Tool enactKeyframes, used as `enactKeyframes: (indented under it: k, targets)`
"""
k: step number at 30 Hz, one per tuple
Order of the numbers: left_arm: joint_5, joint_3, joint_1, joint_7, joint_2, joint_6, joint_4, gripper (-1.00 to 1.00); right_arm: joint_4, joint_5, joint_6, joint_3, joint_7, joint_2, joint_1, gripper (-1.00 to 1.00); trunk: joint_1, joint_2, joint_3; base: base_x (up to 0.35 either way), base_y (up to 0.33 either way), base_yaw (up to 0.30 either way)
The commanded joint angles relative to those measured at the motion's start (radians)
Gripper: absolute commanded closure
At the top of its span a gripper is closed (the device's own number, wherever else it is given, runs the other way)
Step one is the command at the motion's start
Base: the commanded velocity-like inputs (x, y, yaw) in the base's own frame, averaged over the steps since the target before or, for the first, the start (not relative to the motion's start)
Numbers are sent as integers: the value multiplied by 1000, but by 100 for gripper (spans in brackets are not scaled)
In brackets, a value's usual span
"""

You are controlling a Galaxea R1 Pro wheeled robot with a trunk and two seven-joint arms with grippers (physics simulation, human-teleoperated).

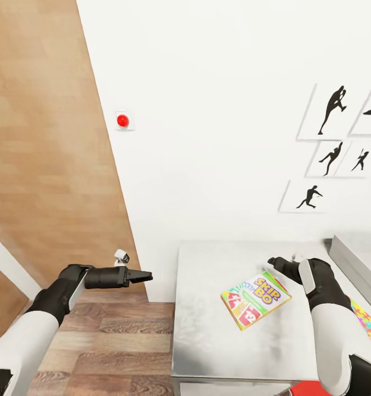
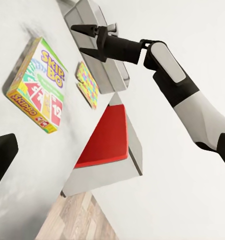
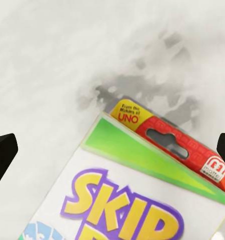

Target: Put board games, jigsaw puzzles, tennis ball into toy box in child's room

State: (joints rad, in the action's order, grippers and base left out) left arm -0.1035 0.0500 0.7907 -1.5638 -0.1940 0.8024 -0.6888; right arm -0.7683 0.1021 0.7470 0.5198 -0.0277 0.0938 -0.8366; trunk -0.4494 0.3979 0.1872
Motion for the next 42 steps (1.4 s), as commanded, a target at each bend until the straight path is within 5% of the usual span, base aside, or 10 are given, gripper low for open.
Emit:
enactKeyframes:
  k: [1,42]
  targets:
    - [-7,5,1,-1,-2,11,0,-100,-1,8,4,2,-3,0,-1,-100,-1,2,2,0,0,0]
    - [-7,5,1,0,-4,11,0,-100,7,10,-9,0,-3,-2,-1,-100,-1,2,48,0,0,0]
